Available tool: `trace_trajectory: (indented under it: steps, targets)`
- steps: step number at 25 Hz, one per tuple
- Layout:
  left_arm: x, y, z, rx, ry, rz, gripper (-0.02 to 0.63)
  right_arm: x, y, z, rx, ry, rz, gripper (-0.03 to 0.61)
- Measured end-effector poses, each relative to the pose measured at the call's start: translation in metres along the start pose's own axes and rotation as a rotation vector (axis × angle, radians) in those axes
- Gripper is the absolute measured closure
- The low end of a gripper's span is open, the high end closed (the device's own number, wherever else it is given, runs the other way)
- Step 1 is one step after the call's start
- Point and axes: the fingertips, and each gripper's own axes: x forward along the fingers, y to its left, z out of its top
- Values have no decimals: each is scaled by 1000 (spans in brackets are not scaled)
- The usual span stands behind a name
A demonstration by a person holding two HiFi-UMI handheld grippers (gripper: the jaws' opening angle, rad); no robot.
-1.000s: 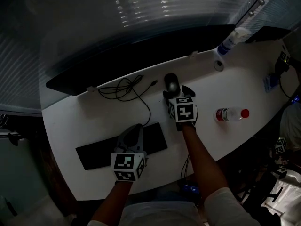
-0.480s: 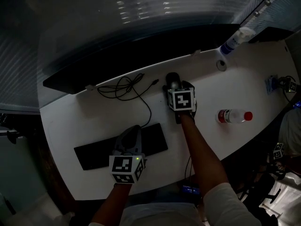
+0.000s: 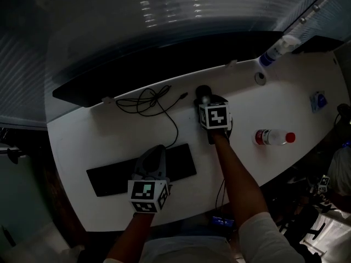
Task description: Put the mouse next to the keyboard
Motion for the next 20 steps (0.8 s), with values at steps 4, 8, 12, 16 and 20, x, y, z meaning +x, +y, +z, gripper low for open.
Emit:
trace_trajectory:
  steps: [4,8,12,16,20]
  targets:
    - [-1,4,2,-7,-3,10,609,-2,2,1,-25,1,5,282]
    - [-4,6,8,-1,-12,16,609,-9,9,6,-24,-8,31,282]
    - [-8,8,14,8,-20,22,609,-20,16,8,-26,-14,47,282]
    - [-14,6,23,16,-32,25,609,-39,20,14,-22,-37,52,282]
    - [-21,5,30,17,-44,29,609,-69,27,19,-4,-65,64,282]
